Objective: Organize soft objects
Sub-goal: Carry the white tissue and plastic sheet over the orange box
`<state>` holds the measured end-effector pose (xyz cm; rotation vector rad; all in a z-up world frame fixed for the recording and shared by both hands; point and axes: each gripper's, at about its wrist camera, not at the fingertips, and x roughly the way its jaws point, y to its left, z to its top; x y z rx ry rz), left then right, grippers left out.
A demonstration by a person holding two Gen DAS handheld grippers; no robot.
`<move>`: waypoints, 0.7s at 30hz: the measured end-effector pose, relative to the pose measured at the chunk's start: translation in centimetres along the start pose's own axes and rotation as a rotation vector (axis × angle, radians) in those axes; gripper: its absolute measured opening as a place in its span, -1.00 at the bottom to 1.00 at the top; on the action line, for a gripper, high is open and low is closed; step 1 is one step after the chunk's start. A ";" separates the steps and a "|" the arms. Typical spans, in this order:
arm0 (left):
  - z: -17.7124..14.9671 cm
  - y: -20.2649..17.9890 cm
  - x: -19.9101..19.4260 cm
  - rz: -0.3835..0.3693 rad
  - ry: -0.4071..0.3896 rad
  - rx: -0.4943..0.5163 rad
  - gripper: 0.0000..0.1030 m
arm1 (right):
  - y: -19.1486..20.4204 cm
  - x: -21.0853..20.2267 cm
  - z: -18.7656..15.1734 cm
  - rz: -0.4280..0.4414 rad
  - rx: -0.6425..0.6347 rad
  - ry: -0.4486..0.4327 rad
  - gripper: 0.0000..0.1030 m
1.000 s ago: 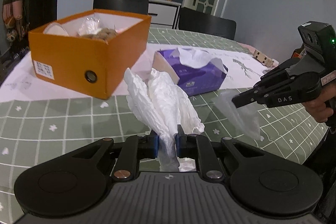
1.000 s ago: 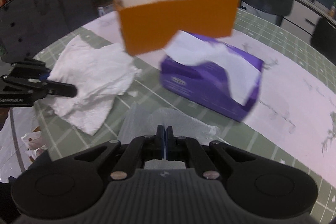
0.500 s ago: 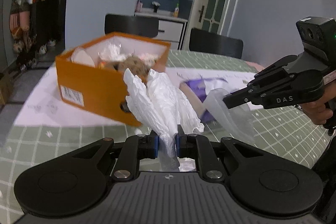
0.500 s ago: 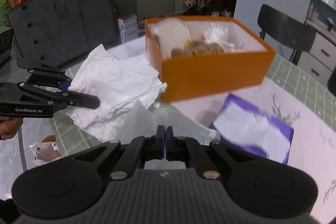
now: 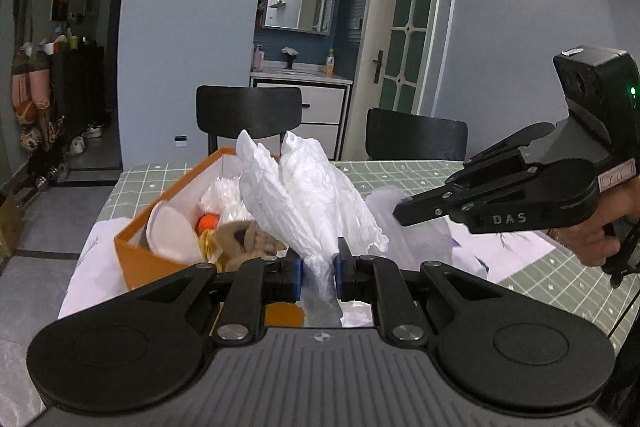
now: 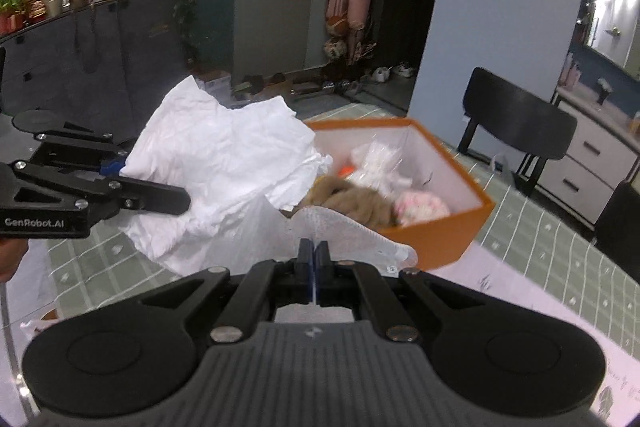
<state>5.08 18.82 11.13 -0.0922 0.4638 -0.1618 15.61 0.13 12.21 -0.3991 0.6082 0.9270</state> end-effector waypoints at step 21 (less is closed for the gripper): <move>4.0 6.3 8.6 -0.026 0.124 -0.055 -0.68 | -4.6 9.0 5.3 -0.133 0.022 0.080 -1.00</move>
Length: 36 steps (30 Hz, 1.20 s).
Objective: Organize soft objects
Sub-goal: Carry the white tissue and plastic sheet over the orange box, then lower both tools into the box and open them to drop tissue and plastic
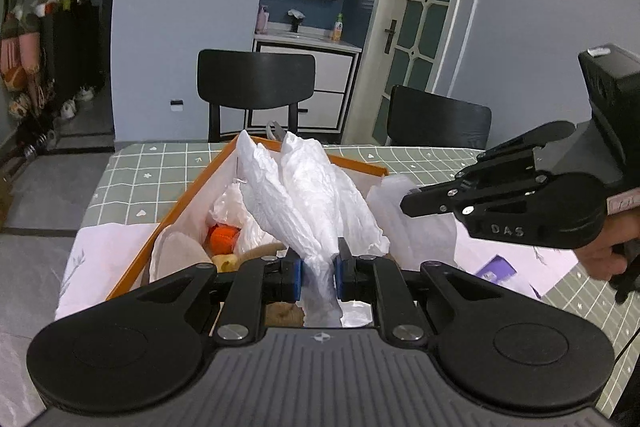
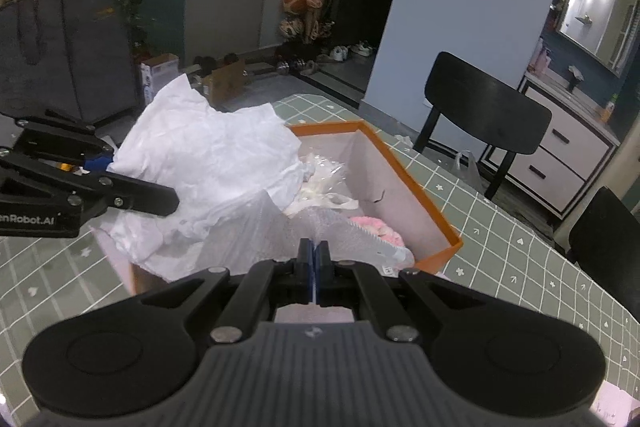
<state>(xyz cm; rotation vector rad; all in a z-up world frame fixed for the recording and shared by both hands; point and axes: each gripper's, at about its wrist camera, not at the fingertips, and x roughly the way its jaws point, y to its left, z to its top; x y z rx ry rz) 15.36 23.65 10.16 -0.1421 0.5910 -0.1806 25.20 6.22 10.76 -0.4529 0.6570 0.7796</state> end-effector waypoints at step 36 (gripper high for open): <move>-0.2 3.9 7.3 0.208 0.211 -0.008 0.04 | 0.5 16.1 5.9 -0.146 -0.016 0.160 -0.42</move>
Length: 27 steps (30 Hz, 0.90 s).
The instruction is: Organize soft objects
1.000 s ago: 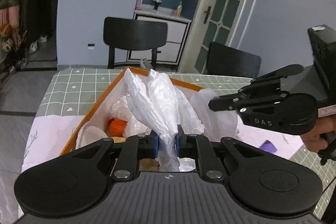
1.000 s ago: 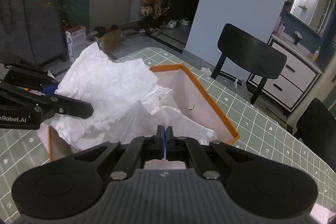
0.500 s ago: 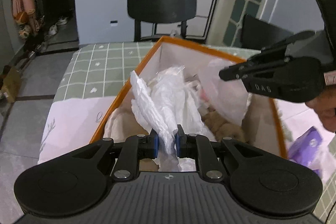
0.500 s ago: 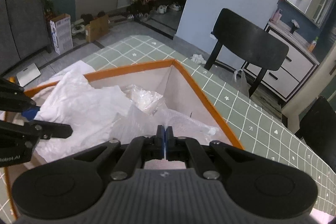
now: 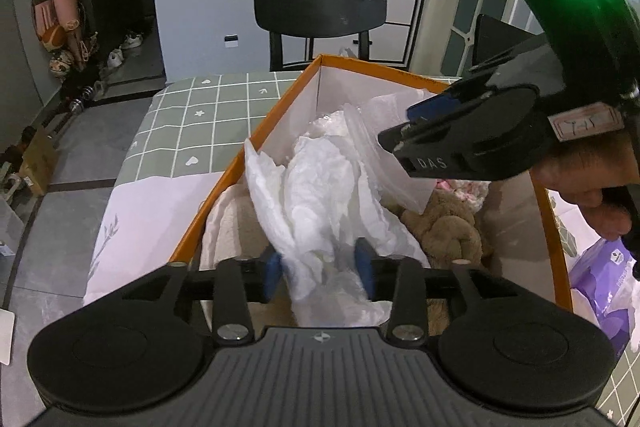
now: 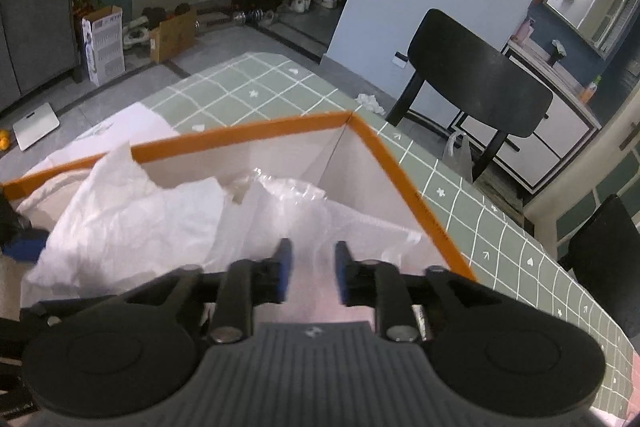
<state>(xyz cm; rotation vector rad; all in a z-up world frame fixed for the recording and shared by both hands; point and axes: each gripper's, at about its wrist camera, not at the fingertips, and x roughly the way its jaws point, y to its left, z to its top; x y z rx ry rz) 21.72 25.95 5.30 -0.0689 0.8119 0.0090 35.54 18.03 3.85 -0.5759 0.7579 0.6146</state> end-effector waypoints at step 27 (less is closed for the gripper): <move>-1.0 -3.7 -8.2 0.163 -0.164 -0.046 0.85 | -1.7 -12.8 -5.3 0.083 0.235 -0.210 0.53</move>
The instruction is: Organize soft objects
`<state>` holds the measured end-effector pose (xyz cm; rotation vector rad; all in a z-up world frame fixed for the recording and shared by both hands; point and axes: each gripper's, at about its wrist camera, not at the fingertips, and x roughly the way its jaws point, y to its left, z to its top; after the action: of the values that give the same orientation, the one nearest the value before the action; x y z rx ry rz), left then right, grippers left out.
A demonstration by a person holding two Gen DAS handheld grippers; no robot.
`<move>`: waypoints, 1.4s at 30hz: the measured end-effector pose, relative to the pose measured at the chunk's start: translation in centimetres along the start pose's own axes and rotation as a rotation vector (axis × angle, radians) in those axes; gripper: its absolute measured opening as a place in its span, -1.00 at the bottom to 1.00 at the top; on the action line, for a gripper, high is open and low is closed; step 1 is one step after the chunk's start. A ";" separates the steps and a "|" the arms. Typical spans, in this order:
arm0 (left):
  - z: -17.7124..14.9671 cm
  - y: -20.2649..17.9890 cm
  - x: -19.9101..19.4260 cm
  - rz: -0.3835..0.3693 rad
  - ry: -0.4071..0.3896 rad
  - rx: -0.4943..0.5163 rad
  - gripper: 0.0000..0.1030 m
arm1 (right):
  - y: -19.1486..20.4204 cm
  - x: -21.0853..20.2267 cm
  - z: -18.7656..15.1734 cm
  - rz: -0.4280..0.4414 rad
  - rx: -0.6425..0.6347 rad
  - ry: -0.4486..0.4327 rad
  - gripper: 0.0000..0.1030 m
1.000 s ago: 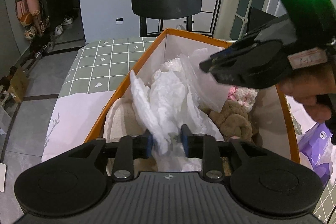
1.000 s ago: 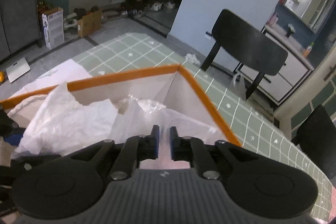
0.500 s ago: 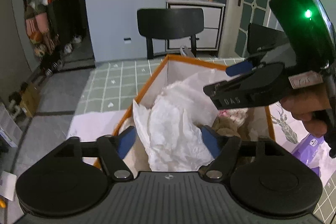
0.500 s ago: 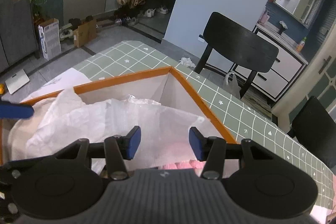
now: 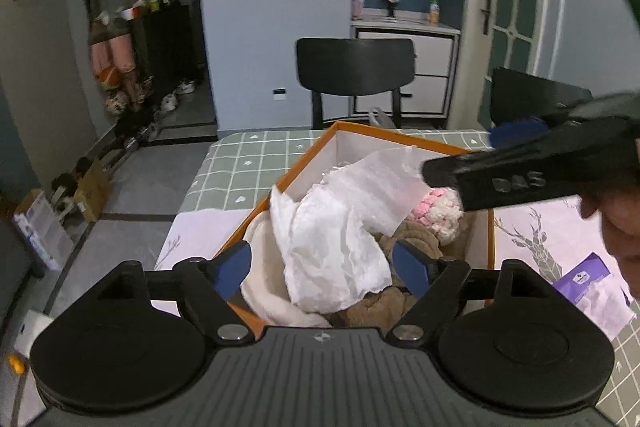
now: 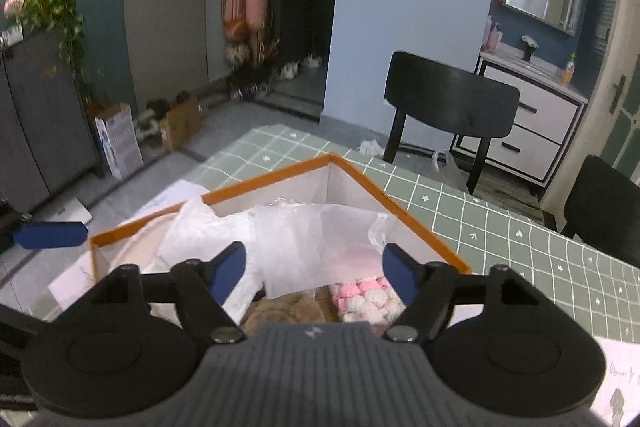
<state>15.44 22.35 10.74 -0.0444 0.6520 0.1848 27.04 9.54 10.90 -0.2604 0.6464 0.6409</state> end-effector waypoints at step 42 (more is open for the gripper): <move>-3.5 -0.5 -2.8 0.033 0.007 -0.115 0.87 | 0.3 -5.5 -7.7 -0.020 0.101 -0.023 0.71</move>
<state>11.26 21.10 9.63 -0.1448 0.6485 0.2540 19.86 4.00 8.40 -0.1655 0.6513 0.5893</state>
